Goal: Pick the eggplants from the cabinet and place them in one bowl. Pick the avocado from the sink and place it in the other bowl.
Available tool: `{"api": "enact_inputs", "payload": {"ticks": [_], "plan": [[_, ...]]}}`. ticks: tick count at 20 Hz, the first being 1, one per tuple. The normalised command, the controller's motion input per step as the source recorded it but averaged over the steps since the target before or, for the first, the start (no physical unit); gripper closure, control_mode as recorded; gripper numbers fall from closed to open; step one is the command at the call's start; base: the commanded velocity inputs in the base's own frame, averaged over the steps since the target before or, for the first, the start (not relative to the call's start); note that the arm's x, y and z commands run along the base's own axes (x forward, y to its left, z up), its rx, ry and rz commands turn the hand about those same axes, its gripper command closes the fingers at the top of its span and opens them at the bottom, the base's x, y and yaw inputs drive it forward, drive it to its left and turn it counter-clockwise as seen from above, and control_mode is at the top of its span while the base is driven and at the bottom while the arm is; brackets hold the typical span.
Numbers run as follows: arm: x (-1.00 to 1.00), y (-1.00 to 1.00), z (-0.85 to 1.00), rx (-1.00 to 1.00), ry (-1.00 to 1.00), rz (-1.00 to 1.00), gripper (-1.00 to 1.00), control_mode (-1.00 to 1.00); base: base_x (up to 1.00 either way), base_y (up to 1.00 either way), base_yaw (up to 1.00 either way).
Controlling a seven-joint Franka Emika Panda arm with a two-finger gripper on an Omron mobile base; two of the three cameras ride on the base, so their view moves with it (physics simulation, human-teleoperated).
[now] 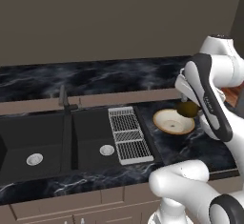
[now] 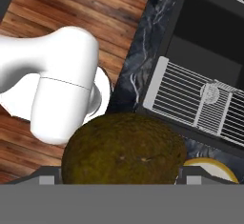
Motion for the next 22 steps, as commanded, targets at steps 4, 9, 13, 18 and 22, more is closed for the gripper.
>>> {"api": "enact_inputs", "payload": {"ticks": [4, 9, 13, 18, 22], "plan": [[0.57, -0.34, -0.21, 0.0, 0.0, 0.0, 1.0, -1.0, 0.15, -0.07, 0.0], [0.76, -0.54, -0.43, 0.0, 0.0, 0.0, 1.0, -1.0, 0.0, 0.0, 0.0], [0.55, -0.12, -0.57, -0.02, 0.0, 0.0, 1.0, -1.0, 0.0, 0.0, 0.0], [0.58, -0.03, -0.61, -0.01, 0.0, 0.0, 1.0, -1.0, 0.0, 0.0, 0.0], [0.48, -0.18, -0.49, 0.0, 0.0, 0.02, 1.0, -1.0, 0.0, 0.0, 0.0]]}}
